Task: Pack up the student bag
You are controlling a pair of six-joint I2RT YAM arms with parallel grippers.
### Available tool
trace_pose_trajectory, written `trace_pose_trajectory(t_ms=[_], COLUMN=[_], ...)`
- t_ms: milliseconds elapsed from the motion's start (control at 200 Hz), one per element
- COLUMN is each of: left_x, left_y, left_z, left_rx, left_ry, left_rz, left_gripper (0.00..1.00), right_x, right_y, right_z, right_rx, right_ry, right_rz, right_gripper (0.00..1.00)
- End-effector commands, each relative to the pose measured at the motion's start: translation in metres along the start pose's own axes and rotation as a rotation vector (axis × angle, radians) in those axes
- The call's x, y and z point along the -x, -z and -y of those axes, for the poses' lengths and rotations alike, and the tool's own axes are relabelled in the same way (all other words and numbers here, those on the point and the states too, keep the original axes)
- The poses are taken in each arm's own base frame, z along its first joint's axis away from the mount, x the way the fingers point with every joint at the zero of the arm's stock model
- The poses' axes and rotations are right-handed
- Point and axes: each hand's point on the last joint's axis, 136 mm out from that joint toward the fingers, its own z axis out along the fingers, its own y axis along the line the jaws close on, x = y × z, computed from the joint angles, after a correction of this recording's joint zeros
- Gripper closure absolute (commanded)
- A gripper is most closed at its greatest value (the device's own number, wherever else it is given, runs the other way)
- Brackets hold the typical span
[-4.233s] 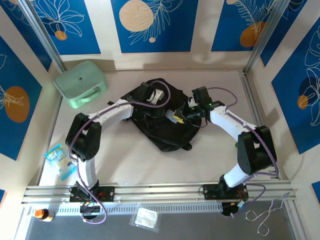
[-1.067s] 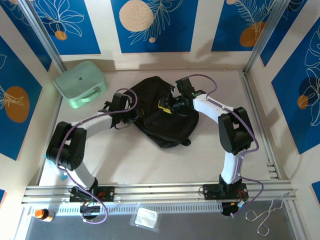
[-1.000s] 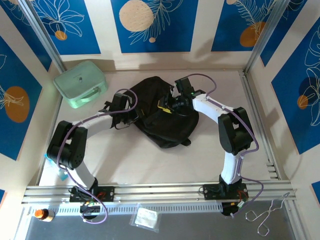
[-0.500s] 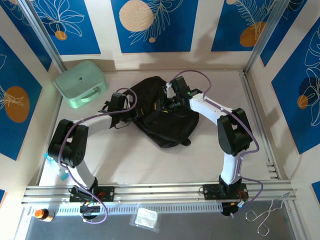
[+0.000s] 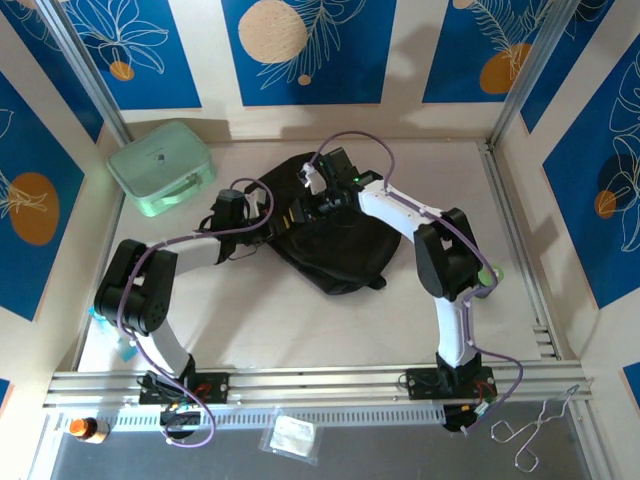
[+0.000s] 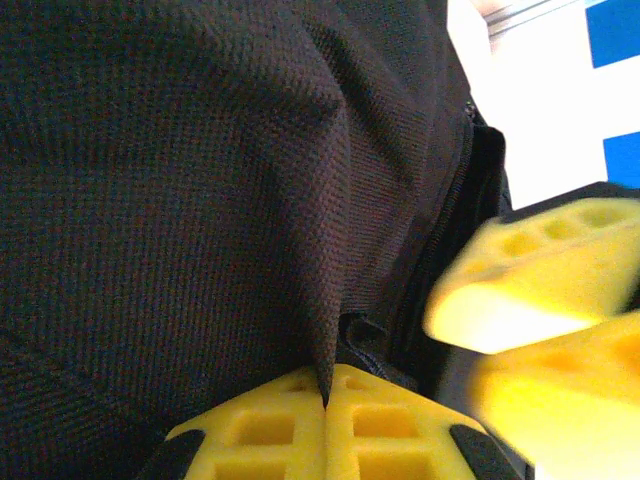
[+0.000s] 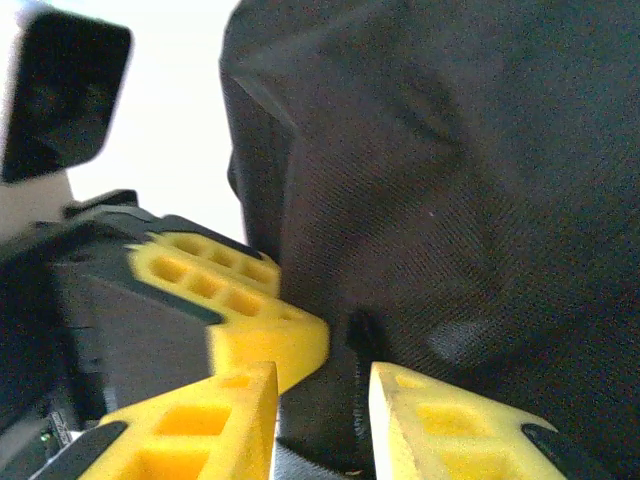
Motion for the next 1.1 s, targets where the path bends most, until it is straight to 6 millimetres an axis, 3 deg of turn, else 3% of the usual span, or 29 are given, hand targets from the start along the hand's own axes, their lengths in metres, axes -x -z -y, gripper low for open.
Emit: trace_pose_trajectory(t_ms=[0, 540, 660, 770, 880, 1095], left_x=[0.017, 0.019, 0.02, 0.019, 0.016, 0.01], left_y=[0.011, 0.012, 0.012, 0.012, 0.013, 0.014], left_z=[0.031, 0.039, 0.036, 0.029, 0.018, 0.003], left_rx=[-0.11, -0.143, -0.129, -0.099, -0.052, 0.001], left_ry=[-0.073, -0.085, -0.079, -0.072, -0.061, -0.047], left_rz=[0.051, 0.053, 0.055, 0.053, 0.049, 0.036], left_gripper=[1.0, 1.0, 1.0, 1.0, 1.0, 1.0], right_x=[0.0, -0.024, -0.023, -0.012, 0.006, 0.027], right_y=[-0.002, -0.033, -0.035, -0.025, -0.003, 0.039], right_z=[-0.004, 0.015, 0.014, 0.017, 0.022, 0.024], right_rx=[0.019, -0.004, 0.0, -0.055, -0.128, -0.182], right_ry=[0.028, 0.035, 0.041, 0.035, 0.016, -0.028], right_rz=[-0.023, -0.103, -0.105, -0.056, 0.052, 0.199], right_gripper=[0.7, 0.71, 0.8, 0.92, 1.0, 1.0])
